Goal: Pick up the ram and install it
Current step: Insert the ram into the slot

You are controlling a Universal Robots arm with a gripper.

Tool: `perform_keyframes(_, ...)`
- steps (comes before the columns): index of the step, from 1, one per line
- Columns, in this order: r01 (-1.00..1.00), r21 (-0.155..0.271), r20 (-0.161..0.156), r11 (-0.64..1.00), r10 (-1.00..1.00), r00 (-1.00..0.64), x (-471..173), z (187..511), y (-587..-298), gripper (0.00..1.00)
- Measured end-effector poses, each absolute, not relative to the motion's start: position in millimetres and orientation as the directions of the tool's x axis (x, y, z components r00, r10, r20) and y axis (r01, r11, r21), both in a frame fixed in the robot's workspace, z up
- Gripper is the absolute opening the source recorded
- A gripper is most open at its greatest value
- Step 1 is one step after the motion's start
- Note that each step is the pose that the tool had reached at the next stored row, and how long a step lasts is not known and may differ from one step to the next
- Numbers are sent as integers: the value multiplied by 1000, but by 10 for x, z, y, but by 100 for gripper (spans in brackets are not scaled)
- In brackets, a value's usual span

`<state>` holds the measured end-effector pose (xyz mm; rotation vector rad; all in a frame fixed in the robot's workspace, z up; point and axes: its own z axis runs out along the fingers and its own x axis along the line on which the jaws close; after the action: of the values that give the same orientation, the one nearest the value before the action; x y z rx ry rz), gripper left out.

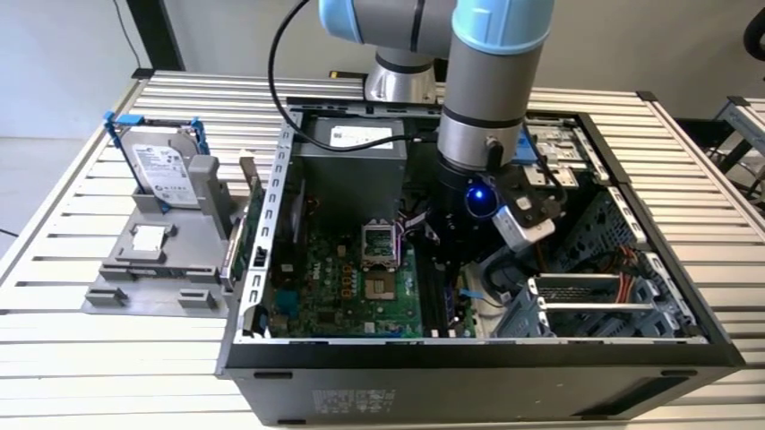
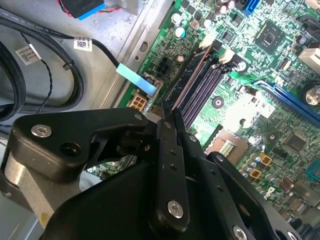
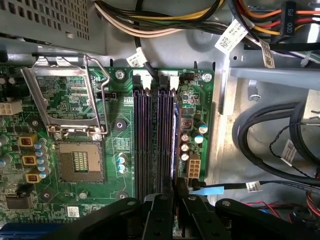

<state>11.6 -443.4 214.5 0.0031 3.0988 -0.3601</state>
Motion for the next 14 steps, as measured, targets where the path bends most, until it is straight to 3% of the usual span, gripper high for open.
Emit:
perform_keyframes(10,2,-243,-22,970,-4,-1000,114,2257,-4383,0)
perform_keyframes(14,2,-280,-22,960,-4,-1000,113,2286,-4383,0)
